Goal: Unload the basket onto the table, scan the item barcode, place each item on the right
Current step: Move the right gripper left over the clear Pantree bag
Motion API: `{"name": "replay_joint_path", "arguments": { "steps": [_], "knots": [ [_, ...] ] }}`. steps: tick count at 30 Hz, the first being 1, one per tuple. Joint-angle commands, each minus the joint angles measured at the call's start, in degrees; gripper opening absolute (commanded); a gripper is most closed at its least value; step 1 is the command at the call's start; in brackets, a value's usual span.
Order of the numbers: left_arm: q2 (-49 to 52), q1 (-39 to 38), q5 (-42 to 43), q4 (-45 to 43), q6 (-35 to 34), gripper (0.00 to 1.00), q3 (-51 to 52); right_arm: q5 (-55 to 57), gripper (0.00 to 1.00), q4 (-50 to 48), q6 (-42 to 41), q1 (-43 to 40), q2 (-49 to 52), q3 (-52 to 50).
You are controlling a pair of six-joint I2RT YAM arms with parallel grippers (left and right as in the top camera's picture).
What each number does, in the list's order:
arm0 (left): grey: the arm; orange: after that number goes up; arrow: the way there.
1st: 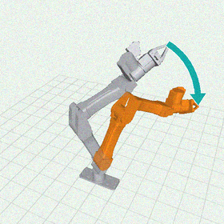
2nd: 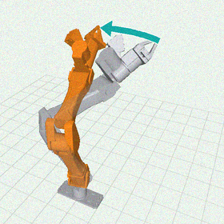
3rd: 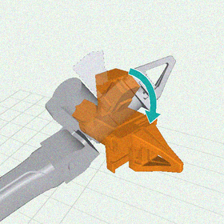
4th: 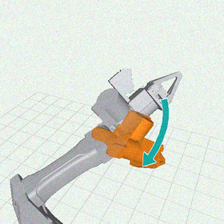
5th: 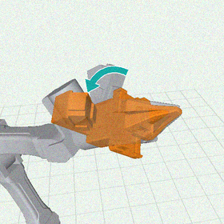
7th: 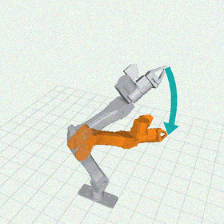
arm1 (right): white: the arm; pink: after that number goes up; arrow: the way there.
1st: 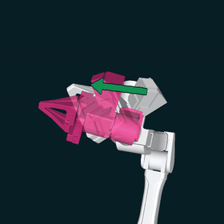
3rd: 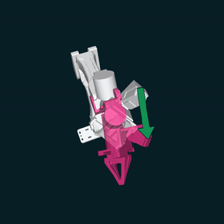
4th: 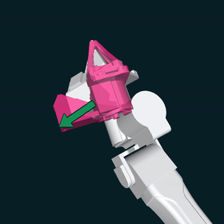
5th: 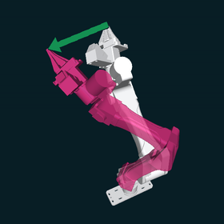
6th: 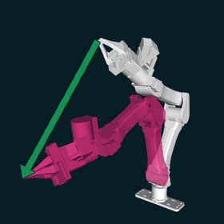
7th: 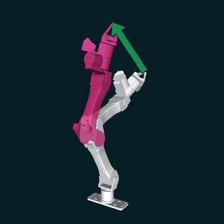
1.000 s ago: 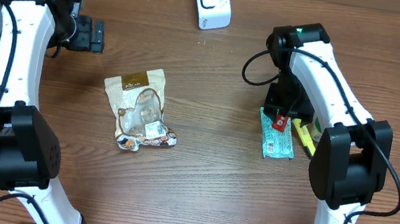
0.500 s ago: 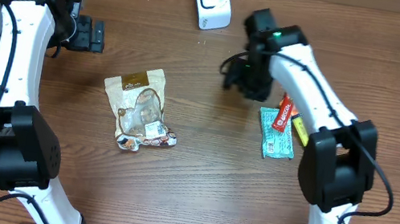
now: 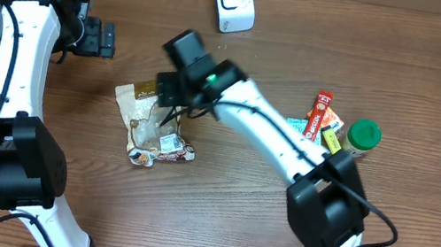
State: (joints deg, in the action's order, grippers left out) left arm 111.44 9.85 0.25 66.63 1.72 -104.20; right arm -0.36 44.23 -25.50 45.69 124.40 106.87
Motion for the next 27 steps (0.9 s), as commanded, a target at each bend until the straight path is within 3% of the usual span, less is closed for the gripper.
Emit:
{"name": "replay_joint_path", "arguments": {
  "steps": [1,10,17,24,27],
  "knots": [
    [-0.50,-0.13,0.24,-0.02,0.92,1.00,-0.63,11.19,0.70,-2.32,-0.24,2.36,-0.83,0.00],
    [-0.50,-0.13,0.24,0.00,0.92,1.00,-0.63,12.66,0.71,-6.03,-0.31,4.22,1.40,0.00],
    [-0.50,-0.13,0.24,0.00,0.92,1.00,-0.63,7.76,0.72,-5.95,-0.26,4.22,7.56,0.00],
    [-0.50,-0.13,0.24,0.00,0.92,0.99,-0.63,8.26,0.72,-1.38,-0.31,3.41,8.92,0.02],
    [-0.50,-0.13,0.24,0.00,0.92,1.00,-0.63,9.09,0.74,4.31,-5.29,2.12,8.92,0.02]
  ]
}}
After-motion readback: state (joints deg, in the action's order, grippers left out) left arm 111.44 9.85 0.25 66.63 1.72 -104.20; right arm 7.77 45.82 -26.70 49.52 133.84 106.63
